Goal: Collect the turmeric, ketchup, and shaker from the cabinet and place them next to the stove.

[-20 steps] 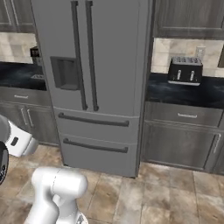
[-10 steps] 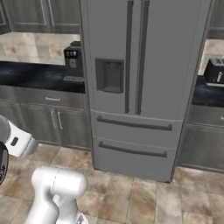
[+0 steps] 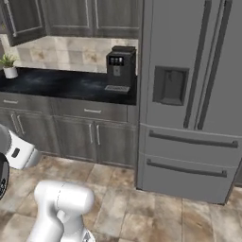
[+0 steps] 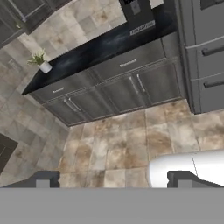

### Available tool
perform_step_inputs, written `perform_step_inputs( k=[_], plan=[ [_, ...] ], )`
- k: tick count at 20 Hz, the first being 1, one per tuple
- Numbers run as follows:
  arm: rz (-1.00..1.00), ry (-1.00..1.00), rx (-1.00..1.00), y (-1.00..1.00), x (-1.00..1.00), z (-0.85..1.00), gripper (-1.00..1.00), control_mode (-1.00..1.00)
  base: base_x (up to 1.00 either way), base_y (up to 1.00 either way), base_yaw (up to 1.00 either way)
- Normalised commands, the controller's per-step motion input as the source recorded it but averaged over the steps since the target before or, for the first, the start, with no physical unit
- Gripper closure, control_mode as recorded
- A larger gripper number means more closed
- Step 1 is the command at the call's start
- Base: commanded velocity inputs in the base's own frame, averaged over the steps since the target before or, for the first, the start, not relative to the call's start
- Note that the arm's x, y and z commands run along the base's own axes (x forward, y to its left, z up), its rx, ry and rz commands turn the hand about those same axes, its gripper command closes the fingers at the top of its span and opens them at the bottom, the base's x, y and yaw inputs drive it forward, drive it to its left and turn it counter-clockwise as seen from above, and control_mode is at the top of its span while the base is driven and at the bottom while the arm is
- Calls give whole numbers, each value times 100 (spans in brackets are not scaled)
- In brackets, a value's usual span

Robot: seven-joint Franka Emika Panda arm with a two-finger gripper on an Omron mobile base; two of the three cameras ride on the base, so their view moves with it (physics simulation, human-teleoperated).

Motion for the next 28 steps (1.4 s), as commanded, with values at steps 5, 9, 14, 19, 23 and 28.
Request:
perform_step_inputs(
  k=[5,9,14,19,23,28],
  plan=[
    [0,0,0,0,0,0,-100,100,0,100,0],
    [0,0,0,0,0,0,-100,100,2,100,0],
    [0,0,0,0,0,0,-100,100,15,99,0],
    [0,0,0,0,0,0,-100,100,30,86,-5],
    [0,0,0,0,0,0,-100,100,59,77,-15],
    [0,0,0,0,0,0,-100,100,75,66,-19]
  ],
)
